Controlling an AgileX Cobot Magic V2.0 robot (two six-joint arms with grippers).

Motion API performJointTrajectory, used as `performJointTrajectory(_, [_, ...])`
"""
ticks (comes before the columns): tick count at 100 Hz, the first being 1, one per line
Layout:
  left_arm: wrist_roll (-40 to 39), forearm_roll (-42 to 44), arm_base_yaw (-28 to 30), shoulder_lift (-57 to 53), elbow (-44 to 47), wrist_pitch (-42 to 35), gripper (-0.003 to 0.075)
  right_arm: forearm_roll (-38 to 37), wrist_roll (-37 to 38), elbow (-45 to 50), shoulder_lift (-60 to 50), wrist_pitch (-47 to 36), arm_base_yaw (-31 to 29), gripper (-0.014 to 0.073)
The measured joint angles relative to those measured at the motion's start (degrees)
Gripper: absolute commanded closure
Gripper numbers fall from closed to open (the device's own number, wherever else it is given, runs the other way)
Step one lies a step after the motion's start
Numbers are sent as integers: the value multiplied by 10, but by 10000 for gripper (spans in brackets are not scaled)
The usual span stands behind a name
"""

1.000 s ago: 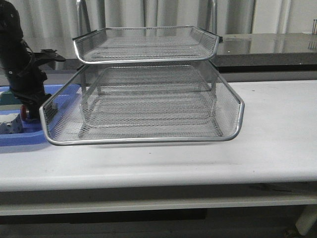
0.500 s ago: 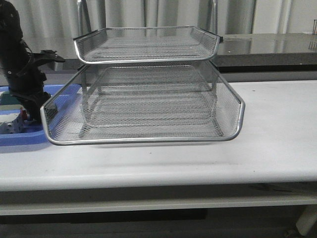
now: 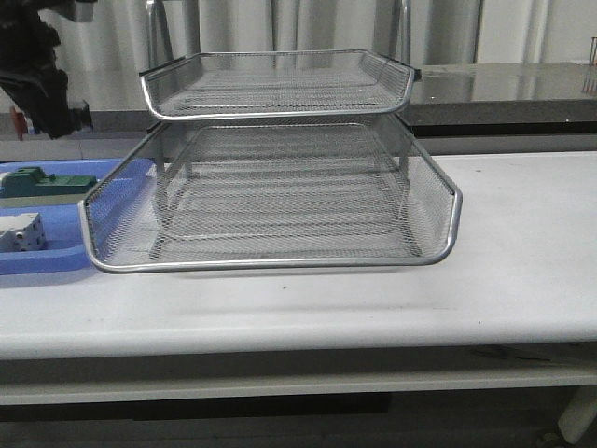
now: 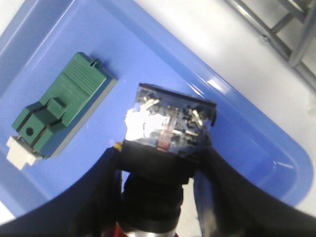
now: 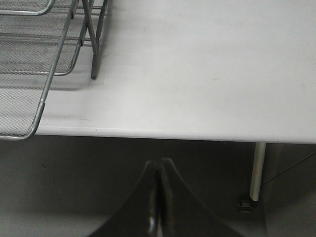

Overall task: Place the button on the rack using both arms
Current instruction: 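Lift the red button and carry it over the pulled-out middle tray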

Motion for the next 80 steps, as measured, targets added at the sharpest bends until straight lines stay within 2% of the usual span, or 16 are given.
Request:
performJointTrajectory(13, [-14,0,0,-41,0,48,741,0,0,0,0,0,0,662])
performJointTrajectory(25, [-35,-9,0,-77,0,62,741,0,0,0,0,0,0,662])
performJointTrajectory(51, [-42,-103,-2,-168,10,65,741,0,0,0,0,0,0,662])
performJointTrajectory(68, [-43,-112,-33,-232,53,67,741,0,0,0,0,0,0,662])
performJointTrajectory(80, [-43,-114,-76,-261,95,69,741,0,0,0,0,0,0,662])
